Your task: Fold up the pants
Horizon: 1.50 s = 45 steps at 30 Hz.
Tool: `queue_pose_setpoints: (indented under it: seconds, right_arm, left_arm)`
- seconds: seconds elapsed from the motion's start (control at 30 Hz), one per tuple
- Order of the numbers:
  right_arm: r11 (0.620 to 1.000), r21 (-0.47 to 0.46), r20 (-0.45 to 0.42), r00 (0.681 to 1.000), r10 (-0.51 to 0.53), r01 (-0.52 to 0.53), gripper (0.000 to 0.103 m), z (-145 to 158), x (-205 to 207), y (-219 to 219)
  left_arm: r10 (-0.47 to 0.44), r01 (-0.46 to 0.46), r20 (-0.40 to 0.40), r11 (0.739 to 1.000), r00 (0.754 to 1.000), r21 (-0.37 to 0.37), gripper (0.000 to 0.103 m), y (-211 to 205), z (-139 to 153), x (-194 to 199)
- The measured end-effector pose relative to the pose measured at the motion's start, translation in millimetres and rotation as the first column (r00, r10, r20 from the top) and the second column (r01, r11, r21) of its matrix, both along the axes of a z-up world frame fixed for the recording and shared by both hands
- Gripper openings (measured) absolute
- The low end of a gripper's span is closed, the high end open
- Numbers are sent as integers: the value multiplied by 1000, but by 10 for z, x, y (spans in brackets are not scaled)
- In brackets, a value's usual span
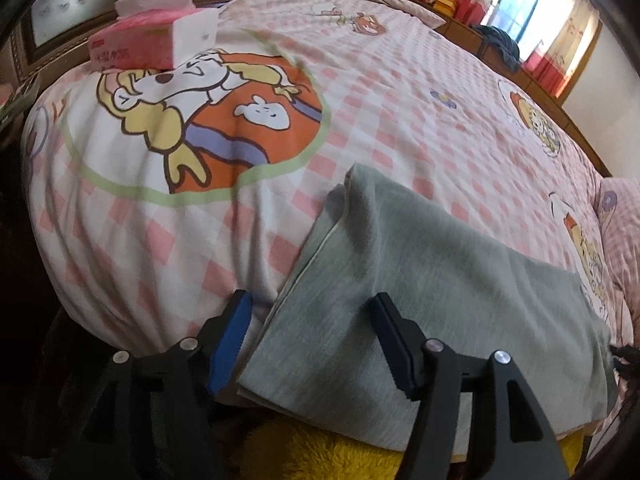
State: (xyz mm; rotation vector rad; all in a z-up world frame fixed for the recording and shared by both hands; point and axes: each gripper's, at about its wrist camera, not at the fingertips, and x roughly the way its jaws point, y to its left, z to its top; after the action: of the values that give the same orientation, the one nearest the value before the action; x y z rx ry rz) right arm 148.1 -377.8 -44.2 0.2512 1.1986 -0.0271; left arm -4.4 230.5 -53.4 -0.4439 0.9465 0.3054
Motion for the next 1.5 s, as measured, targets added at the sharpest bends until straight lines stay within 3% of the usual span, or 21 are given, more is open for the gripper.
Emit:
queue_pose_setpoints:
  seconds: [0.03, 0.1, 0.23, 0.37, 0.53, 0.63, 0.77, 0.97, 1.0, 1.13, 1.27, 1.5]
  right_arm:
    - [997, -67, 29, 999, 27, -25, 43, -14, 5, 85]
    - [993, -116, 49, 998, 24, -18, 41, -10, -2, 154]
    - [992, -114, 101, 994, -39, 50, 40, 27, 76, 63]
    - [995, -84, 94, 995, -41, 49, 40, 20, 60, 12]
    - [989, -132, 107, 993, -51, 65, 40, 271, -146, -8]
    - [984, -168, 128, 991, -34, 56, 40, 472, -303, 16]
    - [989, -146, 106, 994, 37, -21, 40, 587, -503, 215]
    - [986, -93, 41, 989, 141, -137, 40, 418, -706, 674]
    - [984, -96, 18, 988, 151, -148, 40, 331, -716, 737]
    - [983, -115, -62, 989, 135, -141, 41, -5, -702, 831]
    - [985, -113, -34, 991, 129, -132, 45, -75, -716, 838]
    - [996, -30, 6, 997, 81, -81, 49, -124, -760, 725]
  left_arm:
    - [1, -1, -1, 1000, 1000, -1, 68, 0, -1, -4]
    - [-3, 3, -7, 1000, 1000, 4, 70, -13, -3, 2]
    - [-9, 9, -20, 1000, 1000, 12, 73, -35, -9, 16]
    - [-22, 22, -24, 1000, 999, -8, 84, -43, -25, 29]
    - [-35, 35, -28, 999, 999, 2, 83, -59, -9, 37]
    - [-48, 48, -22, 998, 999, 27, 74, -77, 31, 19]
    - [-66, 67, -10, 996, 998, 61, 59, -93, 59, 2]
    - [-78, 78, 9, 996, 997, 47, 25, -87, 118, -47]
    - [-91, 90, 13, 994, 996, 57, 23, -108, 138, -54]
    - [-102, 101, 1, 990, 995, 93, 25, -147, 110, -22]
    - [-55, 55, -1, 993, 998, 103, 45, -115, 40, 1]
    - [-41, 39, 11, 996, 999, 83, 48, -69, -11, 5]
